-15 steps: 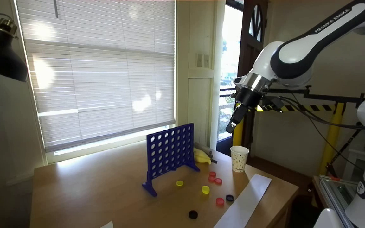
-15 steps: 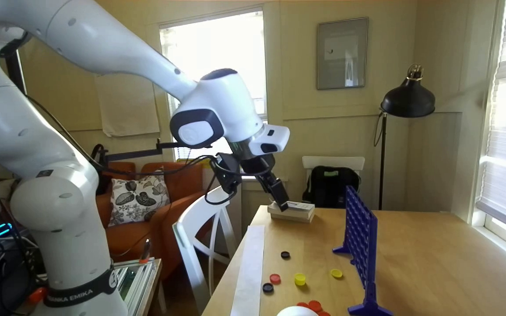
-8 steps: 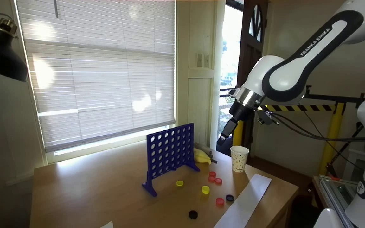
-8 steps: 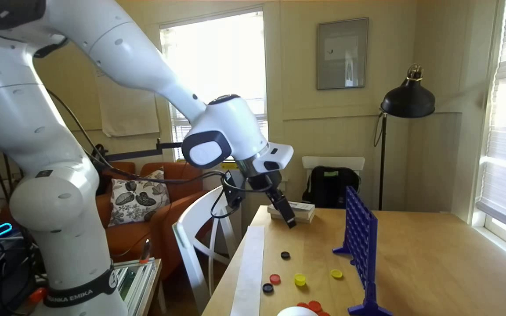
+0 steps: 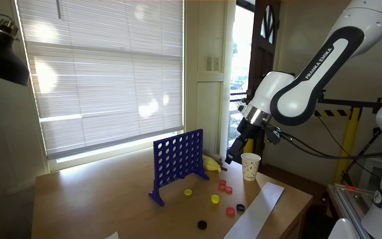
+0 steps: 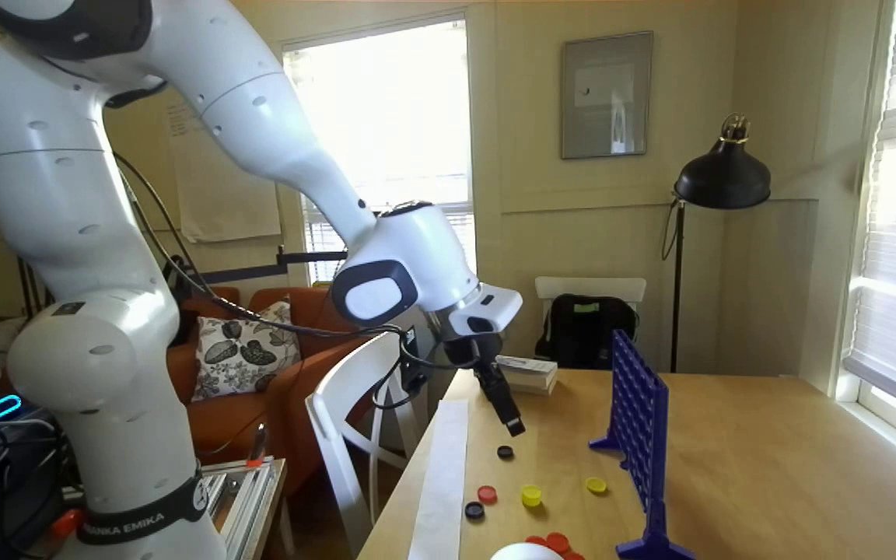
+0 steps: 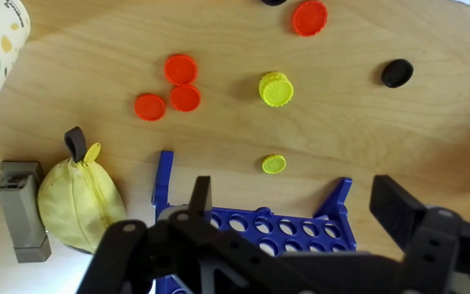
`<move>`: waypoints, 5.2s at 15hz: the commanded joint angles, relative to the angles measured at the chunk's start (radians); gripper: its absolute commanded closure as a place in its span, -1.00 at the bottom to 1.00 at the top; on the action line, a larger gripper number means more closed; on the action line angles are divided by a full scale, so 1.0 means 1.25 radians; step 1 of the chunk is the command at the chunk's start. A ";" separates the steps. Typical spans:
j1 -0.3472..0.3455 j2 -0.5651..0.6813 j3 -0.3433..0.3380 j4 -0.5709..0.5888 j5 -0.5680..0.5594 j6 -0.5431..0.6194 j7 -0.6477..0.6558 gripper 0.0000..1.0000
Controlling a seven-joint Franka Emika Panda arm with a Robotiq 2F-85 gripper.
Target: Put one yellow disc on the two yellow discs
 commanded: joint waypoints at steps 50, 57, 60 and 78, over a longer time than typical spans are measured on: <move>-0.208 0.582 0.226 0.361 -0.178 0.335 0.059 -1.00; -0.174 0.610 0.197 0.396 -0.200 0.327 0.085 -1.00; -0.158 0.623 0.187 0.413 -0.197 0.323 0.086 -1.00; -0.129 0.675 0.165 0.474 -0.191 0.307 0.097 -0.76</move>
